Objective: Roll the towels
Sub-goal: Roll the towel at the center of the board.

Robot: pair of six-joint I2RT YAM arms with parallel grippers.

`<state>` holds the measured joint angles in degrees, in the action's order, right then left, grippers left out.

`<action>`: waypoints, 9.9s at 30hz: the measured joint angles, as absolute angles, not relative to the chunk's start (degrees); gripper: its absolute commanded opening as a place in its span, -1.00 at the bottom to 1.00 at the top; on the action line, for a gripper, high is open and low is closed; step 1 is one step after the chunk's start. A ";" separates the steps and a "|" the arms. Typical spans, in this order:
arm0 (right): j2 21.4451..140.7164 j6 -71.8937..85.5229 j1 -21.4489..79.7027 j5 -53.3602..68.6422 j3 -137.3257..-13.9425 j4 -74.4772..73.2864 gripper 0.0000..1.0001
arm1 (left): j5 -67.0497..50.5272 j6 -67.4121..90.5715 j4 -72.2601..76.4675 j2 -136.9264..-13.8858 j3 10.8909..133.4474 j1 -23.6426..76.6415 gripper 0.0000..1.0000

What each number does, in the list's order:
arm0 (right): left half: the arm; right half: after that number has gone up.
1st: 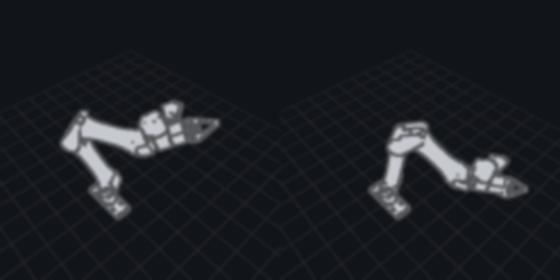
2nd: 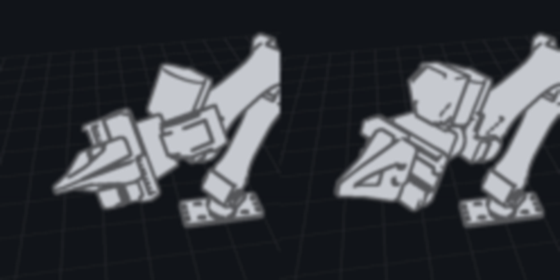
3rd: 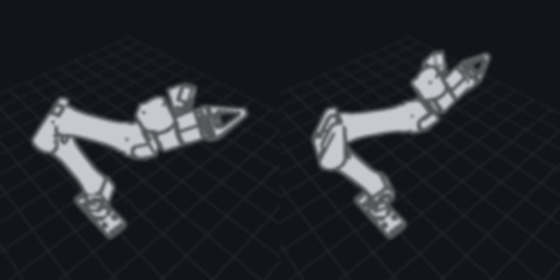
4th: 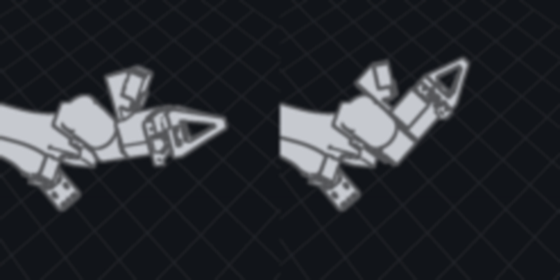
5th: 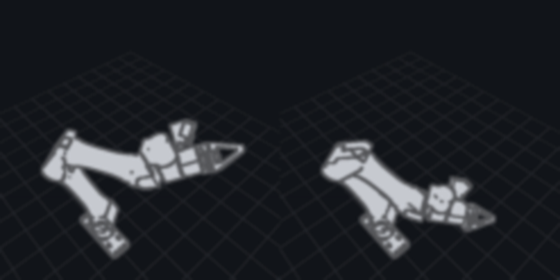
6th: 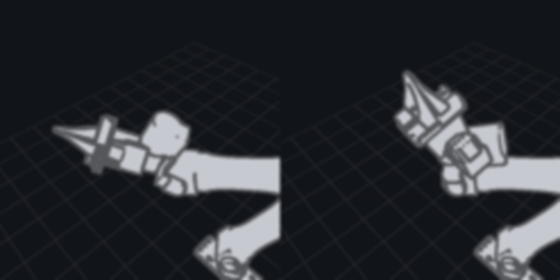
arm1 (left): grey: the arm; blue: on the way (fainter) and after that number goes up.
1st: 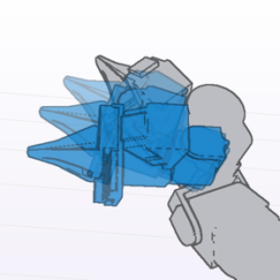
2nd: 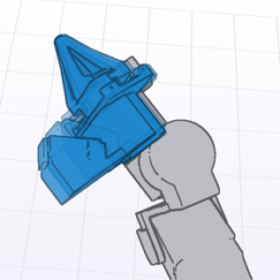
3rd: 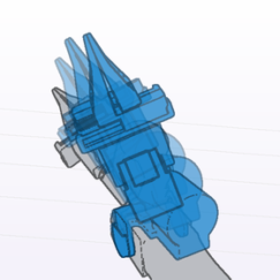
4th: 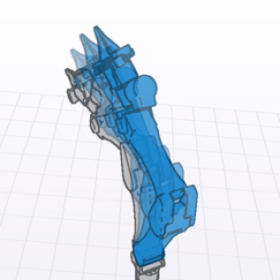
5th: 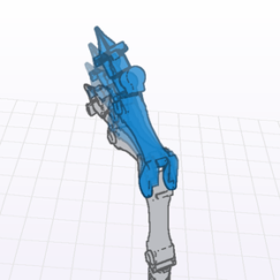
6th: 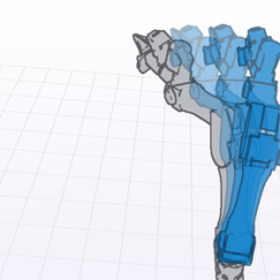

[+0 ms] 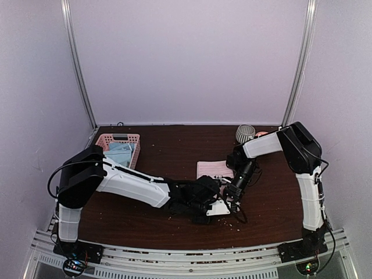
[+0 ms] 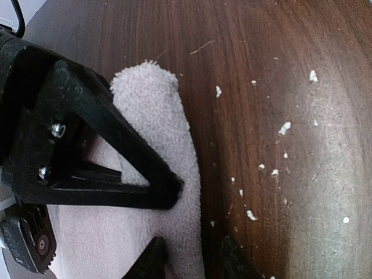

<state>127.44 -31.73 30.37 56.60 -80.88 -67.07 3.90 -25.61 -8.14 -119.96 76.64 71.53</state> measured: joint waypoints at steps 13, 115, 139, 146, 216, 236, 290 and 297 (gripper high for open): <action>127.96 -32.73 30.24 57.19 -81.23 -67.79 -0.98 | 8.84 -25.93 -7.20 -122.50 79.57 71.75 -0.38; 122.96 -45.58 31.09 47.48 -82.08 -67.75 -0.95 | -26.57 13.47 -9.41 -109.80 74.61 45.39 -0.19; 133.67 -38.54 27.59 54.00 -91.44 -80.18 -0.96 | 3.95 -30.72 -10.07 -121.10 80.93 69.76 -0.27; 133.67 -38.54 27.59 54.22 -91.31 -80.12 -0.96 | 7.92 -32.91 -8.97 -121.38 80.93 69.80 -0.30; 90.04 -43.22 41.60 17.58 -56.80 -36.95 -0.21 | -53.58 2.52 -36.80 -144.44 113.69 52.42 -0.86; 96.71 -44.82 43.03 16.86 -57.52 -34.61 -0.87 | -51.37 1.83 -36.12 -142.15 110.30 51.57 -0.39; 130.87 -40.03 28.77 47.86 -92.05 -81.41 -0.90 | -2.42 -29.54 -13.50 -122.23 85.30 67.96 -0.13; 130.87 -40.03 28.77 48.03 -92.05 -81.41 -0.89 | -0.56 -30.63 -12.88 -123.87 85.30 68.47 -0.27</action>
